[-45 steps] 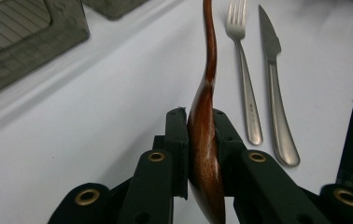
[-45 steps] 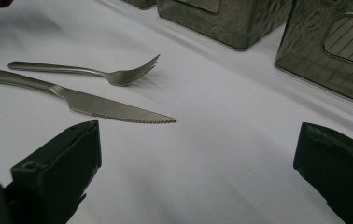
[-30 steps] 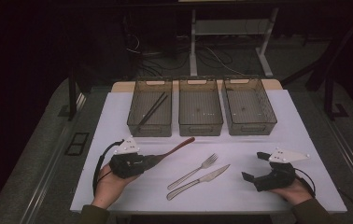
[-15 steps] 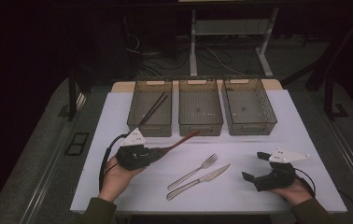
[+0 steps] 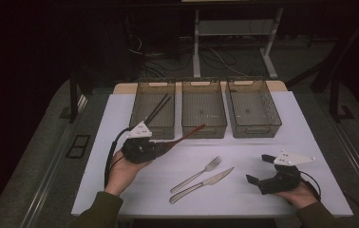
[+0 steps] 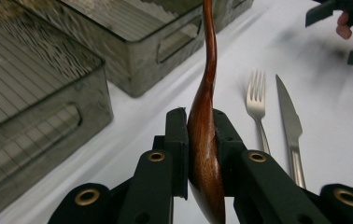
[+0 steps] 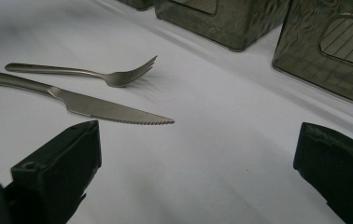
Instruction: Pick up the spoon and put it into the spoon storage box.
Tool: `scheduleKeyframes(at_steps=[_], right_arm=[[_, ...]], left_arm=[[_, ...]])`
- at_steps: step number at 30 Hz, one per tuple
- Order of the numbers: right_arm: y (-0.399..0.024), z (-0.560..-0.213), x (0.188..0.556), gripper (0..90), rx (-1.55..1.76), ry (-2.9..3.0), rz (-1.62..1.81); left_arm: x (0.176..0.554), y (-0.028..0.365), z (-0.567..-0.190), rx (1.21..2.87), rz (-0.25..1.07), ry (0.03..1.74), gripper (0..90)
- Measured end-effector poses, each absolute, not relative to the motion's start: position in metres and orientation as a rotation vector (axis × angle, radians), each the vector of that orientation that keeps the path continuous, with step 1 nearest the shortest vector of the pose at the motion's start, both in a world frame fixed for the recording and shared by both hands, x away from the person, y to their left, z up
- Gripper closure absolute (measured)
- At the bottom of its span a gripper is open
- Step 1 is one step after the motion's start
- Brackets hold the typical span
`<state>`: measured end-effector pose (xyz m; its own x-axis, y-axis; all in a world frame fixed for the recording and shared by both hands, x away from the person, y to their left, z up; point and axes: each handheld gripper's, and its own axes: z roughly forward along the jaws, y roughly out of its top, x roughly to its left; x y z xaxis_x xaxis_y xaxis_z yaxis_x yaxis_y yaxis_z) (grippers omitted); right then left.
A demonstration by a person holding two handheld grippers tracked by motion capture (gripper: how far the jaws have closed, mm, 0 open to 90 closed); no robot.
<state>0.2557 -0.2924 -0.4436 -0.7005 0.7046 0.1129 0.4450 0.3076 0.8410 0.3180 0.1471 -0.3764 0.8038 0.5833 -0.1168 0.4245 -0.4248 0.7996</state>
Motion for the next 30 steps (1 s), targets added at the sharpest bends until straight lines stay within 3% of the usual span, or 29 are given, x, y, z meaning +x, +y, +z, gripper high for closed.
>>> scheduleKeyframes(at_steps=[30], right_arm=[[-0.294,-0.444,0.256,0.2,1.049,2.292,1.35]], left_arm=[[0.405,0.088,-0.347,2.068,0.302,0.782,79.2]])
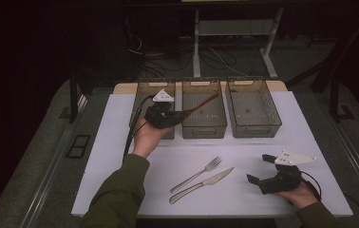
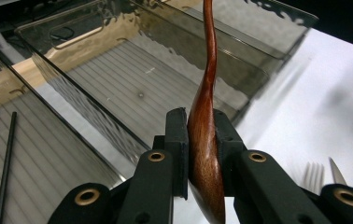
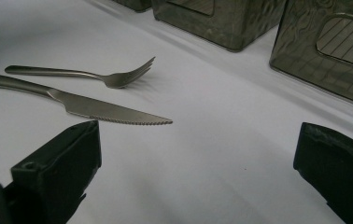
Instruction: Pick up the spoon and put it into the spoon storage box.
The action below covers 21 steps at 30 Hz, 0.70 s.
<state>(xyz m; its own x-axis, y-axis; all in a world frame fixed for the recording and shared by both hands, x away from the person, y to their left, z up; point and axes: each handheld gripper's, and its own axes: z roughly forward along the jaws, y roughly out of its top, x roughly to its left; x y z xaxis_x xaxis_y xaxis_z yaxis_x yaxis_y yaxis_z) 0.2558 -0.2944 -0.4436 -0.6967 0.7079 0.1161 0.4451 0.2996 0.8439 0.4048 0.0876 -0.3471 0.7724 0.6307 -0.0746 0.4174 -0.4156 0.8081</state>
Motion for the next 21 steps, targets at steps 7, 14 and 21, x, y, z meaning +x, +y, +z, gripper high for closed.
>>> scheduleKeyframes(at_steps=[7,14,21], right_arm=[[-0.295,-0.443,0.256,0.2,1.046,2.292,1.352],[-0.295,-0.443,0.256,0.2,1.045,2.292,1.355],[-0.296,-0.443,0.256,0.2,1.05,2.286,1.363]], left_arm=[[0.426,0.07,-0.351,2.087,0.317,0.841,79.1],[0.443,0.054,-0.36,2.122,0.325,0.895,79.1],[0.451,0.046,-0.369,2.145,0.3,0.936,78.9]])
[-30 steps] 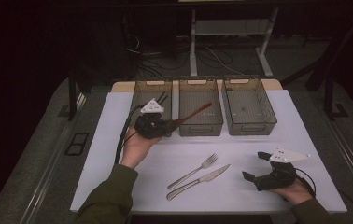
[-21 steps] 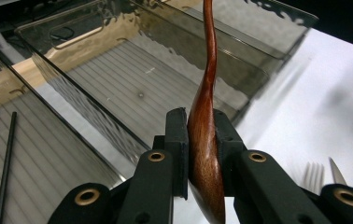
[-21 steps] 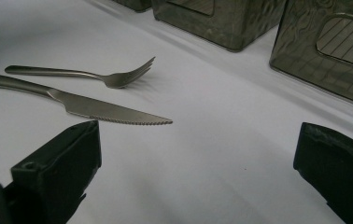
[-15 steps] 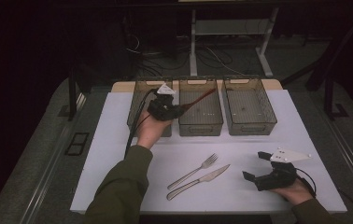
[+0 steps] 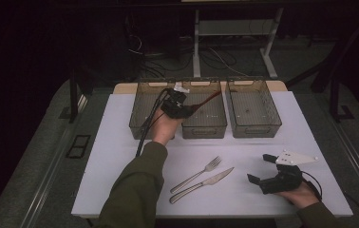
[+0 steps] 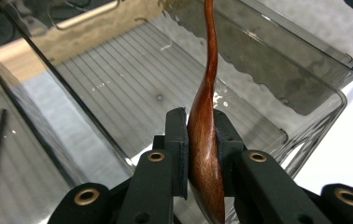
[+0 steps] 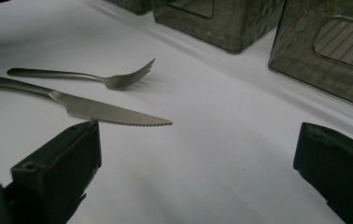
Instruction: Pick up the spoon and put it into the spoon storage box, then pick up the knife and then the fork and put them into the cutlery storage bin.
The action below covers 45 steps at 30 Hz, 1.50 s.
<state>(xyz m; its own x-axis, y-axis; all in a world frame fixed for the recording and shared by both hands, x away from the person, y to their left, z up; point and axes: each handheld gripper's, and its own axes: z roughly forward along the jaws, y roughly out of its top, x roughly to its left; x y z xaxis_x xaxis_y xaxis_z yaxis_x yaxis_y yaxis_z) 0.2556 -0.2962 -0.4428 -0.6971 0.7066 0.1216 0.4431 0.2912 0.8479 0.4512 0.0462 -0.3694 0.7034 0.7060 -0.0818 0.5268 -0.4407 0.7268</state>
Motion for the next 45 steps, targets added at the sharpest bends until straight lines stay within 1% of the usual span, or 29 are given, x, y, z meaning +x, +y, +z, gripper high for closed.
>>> scheduleKeyframes(at_steps=[5,8,13,18,26,30,37,45], right_arm=[[-0.296,-0.443,0.255,0.2,1.044,2.288,1.365],[-0.296,-0.443,0.255,0.2,1.049,2.286,1.366],[-0.296,-0.443,0.256,0.2,1.049,2.287,1.366],[-0.296,-0.443,0.255,0.2,1.05,2.287,1.363],[-0.297,-0.443,0.257,0.2,1.061,2.283,1.361],[-0.297,-0.443,0.258,0.2,1.074,2.277,1.37],[-0.297,-0.443,0.258,0.2,1.069,2.28,1.366],[-0.298,-0.443,0.257,0.2,1.068,2.274,1.367]], left_arm=[[0.453,0.042,-0.375,2.166,0.298,0.942,78.5],[0.454,0.043,-0.375,2.159,0.304,0.943,74.6],[0.454,0.045,-0.374,2.141,0.303,0.941,72.5],[0.45,0.048,-0.369,2.125,0.303,0.912,63.6],[0.438,0.062,-0.354,2.09,0.275,0.811,46.6],[0.429,0.07,-0.348,2.059,0.245,0.775,42.3],[0.406,0.081,-0.341,2.041,0.24,0.717,38.3],[0.376,0.093,-0.343,2.053,0.242,0.668,32.1]])
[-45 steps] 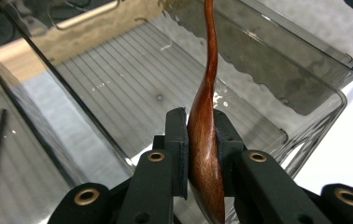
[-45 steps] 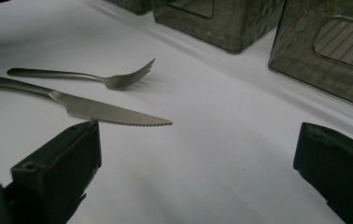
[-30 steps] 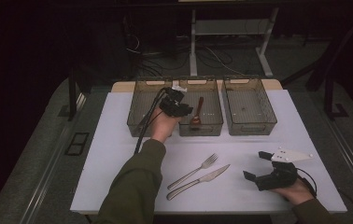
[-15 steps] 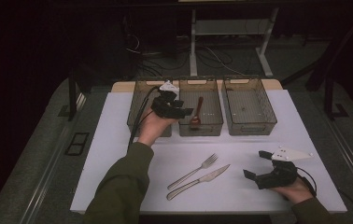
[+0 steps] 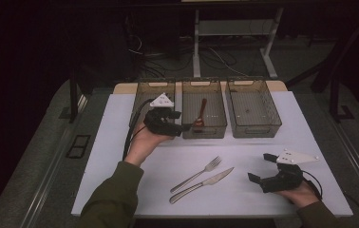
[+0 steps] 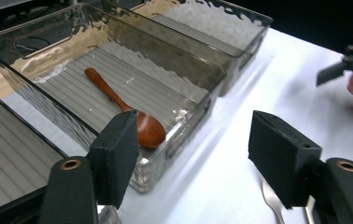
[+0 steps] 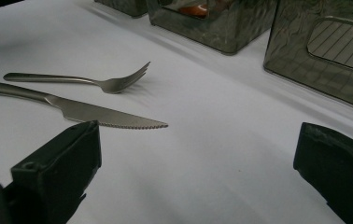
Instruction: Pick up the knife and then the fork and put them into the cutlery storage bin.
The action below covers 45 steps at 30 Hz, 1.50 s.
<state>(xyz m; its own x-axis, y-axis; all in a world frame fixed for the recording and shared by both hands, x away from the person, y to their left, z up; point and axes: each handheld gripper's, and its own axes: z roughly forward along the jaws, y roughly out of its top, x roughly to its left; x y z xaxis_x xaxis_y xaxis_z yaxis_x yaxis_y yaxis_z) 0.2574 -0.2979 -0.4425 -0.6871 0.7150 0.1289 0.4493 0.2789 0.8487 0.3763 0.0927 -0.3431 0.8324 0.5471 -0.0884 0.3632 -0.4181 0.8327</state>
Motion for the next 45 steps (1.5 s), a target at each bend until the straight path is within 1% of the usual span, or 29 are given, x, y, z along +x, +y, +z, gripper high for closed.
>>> scheduleKeyframes(at_steps=[9,15,21,32,35,37,39,40,42,44,45], right_arm=[[-0.299,-0.442,0.256,0.2,1.073,2.27,1.369],[-0.298,-0.442,0.256,0.2,1.067,2.269,1.374],[-0.299,-0.442,0.256,0.2,1.066,2.269,1.372],[-0.299,-0.442,0.256,0.2,1.064,2.271,1.371],[-0.299,-0.442,0.255,0.2,1.066,2.271,1.37],[-0.299,-0.442,0.256,0.2,1.067,2.274,1.367],[-0.299,-0.442,0.256,0.2,1.07,2.273,1.37],[-0.299,-0.443,0.256,0.2,1.068,2.273,1.369],[-0.299,-0.443,0.256,0.2,1.067,2.273,1.368],[-0.298,-0.443,0.256,0.2,1.067,2.275,1.367],[-0.299,-0.443,0.256,0.2,1.066,2.274,1.367]], left_arm=[[0.343,0.113,-0.353,2.009,0.232,0.652,25.3],[0.323,0.124,-0.362,1.997,0.254,0.646,22.8],[0.31,0.132,-0.373,2.004,0.258,0.65,22.2],[0.291,0.139,-0.397,2.02,0.22,0.668,22.2],[0.286,0.141,-0.403,2.028,0.208,0.668,24.9],[0.283,0.141,-0.407,2.027,0.19,0.668,31.5],[0.281,0.14,-0.409,2.036,0.173,0.673,34.4],[0.28,0.139,-0.41,2.044,0.174,0.668,38.6],[0.28,0.134,-0.412,2.054,0.151,0.67,41.2],[0.279,0.129,-0.415,2.074,0.152,0.663,47.0],[0.279,0.125,-0.416,2.08,0.145,0.661,48.4]])
